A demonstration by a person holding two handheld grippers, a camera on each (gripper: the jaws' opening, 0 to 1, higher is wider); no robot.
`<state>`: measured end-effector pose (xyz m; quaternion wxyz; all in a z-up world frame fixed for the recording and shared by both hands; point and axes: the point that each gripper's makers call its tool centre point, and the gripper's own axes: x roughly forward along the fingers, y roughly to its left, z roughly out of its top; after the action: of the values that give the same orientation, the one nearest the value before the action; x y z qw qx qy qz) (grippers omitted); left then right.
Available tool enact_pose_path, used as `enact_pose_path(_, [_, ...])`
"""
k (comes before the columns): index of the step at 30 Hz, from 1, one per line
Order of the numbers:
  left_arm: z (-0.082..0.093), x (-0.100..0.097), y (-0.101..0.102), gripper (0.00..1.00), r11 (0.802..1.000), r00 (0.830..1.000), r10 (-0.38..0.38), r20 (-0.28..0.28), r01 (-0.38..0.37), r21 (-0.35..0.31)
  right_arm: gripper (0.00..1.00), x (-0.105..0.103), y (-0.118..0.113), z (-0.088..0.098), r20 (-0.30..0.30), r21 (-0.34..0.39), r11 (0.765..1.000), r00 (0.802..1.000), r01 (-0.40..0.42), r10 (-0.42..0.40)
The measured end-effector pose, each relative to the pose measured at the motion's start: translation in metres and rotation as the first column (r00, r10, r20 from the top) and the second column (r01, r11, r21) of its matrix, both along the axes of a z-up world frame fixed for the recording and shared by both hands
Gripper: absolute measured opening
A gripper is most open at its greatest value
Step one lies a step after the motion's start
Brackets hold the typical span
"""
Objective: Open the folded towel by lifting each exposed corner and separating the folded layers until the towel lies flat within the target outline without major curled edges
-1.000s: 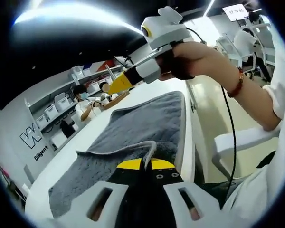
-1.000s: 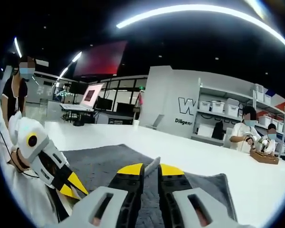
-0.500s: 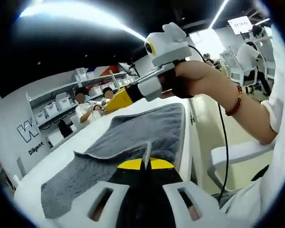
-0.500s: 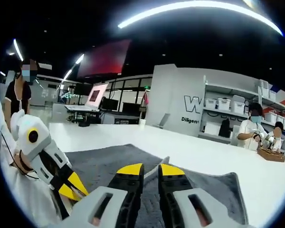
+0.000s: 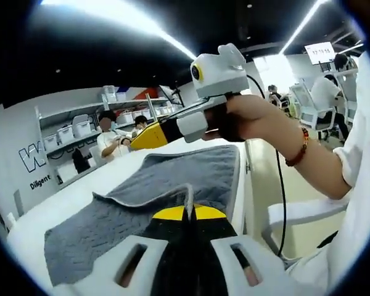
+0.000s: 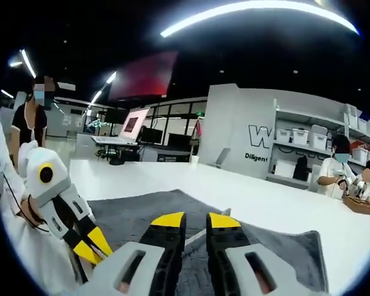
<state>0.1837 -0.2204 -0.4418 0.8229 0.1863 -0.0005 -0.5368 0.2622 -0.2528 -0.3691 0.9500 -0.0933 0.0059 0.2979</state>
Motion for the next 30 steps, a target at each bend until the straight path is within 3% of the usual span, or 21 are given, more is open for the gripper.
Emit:
enact_pose_path(4, [0.003, 0.001, 0.0, 0.01, 1.0, 1.0, 0.005, 0.0, -0.005, -0.008, 0.08, 0.005, 0.001, -0.001, -0.016, 0.0, 1.0, 1.0, 0.001, -0.001])
enact_pose_path(8, [0.006, 0.002, 0.003, 0.01, 0.999, 1.0, 0.005, -0.017, -0.006, -0.036, 0.09, 0.0, 0.011, 0.007, -0.02, 0.041, 0.998, 0.998, -0.055, 0.055])
enact_pose_path(15, [0.007, 0.003, 0.005, 0.01, 0.997, 0.997, -0.006, -0.082, 0.0, -0.08, 0.13, 0.008, 0.017, 0.012, -0.02, 0.028, 0.998, 0.998, -0.058, 0.059])
enact_pose_path(30, [0.01, 0.001, 0.011, 0.01, 0.997, 0.999, 0.004, -0.051, -0.008, -0.083, 0.19, 0.023, 0.036, 0.004, -0.074, -0.004, 0.997, 0.994, -0.08, 0.079])
